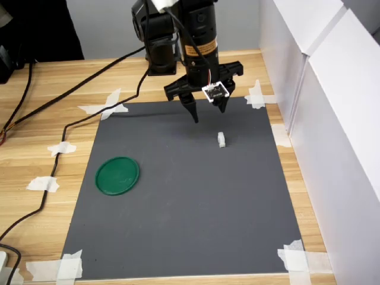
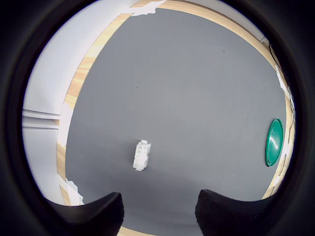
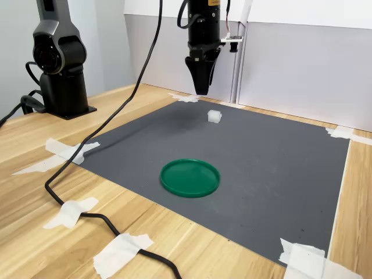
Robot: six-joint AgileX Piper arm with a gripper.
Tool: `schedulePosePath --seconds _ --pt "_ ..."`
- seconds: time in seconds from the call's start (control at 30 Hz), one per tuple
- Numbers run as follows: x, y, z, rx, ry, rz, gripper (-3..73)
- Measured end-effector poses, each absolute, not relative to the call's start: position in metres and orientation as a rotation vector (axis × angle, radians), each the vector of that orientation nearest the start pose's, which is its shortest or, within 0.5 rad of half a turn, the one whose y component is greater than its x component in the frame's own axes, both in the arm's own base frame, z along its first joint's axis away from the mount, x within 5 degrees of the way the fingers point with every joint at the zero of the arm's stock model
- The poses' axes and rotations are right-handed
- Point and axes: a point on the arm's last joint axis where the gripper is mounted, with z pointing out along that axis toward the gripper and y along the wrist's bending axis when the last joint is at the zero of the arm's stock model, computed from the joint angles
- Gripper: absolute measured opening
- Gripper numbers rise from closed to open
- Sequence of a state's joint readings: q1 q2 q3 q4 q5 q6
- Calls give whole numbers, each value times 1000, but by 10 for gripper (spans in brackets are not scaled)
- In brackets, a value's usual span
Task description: Grasp a white terminal and put it on the green lid.
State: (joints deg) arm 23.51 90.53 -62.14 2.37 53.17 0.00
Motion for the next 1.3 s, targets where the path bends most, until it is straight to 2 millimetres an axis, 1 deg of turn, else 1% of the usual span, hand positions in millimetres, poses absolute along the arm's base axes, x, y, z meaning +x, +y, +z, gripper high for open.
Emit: schedulePosePath --seconds 0.53,0.77,0.9,1.07,1.3 --pt "284 125 206 -599 2967 51 621" --pt "286 125 199 -603 2988 45 621" --pt "286 125 199 -602 2989 44 621" --pt "288 127 200 -555 2983 68 621" --pt "292 130 205 -508 2967 102 621"
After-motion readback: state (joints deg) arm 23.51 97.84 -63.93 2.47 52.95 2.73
